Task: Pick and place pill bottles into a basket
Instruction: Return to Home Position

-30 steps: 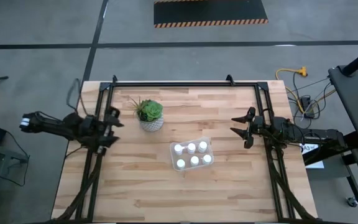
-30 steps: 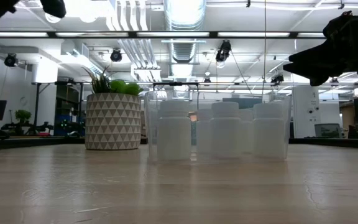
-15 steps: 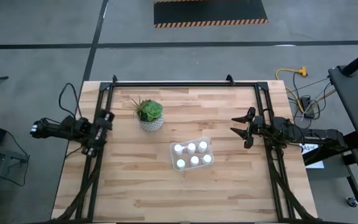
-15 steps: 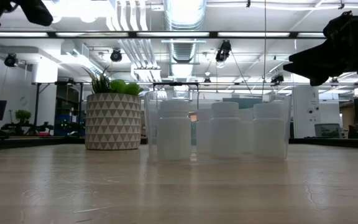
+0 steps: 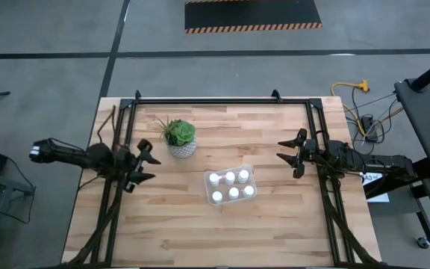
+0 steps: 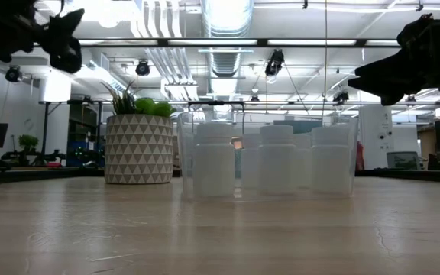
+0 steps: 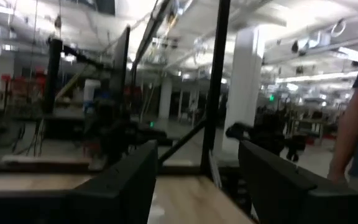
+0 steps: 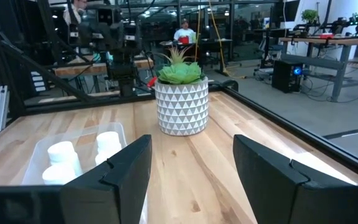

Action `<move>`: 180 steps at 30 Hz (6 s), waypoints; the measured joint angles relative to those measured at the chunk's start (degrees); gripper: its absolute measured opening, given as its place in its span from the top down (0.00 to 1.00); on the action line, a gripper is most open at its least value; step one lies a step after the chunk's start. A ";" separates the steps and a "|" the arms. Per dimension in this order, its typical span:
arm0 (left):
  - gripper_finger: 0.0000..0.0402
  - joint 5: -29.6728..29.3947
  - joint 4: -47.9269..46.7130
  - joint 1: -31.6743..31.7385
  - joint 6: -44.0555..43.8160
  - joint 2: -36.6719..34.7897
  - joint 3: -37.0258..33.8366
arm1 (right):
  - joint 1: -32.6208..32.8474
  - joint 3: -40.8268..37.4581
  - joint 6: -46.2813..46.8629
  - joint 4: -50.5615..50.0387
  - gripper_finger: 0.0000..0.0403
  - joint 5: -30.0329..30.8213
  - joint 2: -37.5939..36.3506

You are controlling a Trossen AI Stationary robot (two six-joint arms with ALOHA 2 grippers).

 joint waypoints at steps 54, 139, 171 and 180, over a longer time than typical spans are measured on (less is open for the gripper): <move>0.48 -12.90 -24.74 -0.02 18.03 -5.90 0.00 | -0.04 0.00 0.05 0.00 0.47 0.01 0.04; 0.48 -13.03 -23.30 -0.02 16.51 -1.75 -0.11 | -0.04 0.00 0.08 -0.02 0.47 0.00 0.02; 0.48 -13.03 -23.30 -0.02 16.50 -1.75 -0.11 | -0.02 0.00 0.08 0.00 0.47 0.01 0.02; 0.48 -13.03 -23.30 -0.02 16.50 -1.75 -0.11 | -0.04 0.00 0.08 -0.01 0.47 0.00 0.02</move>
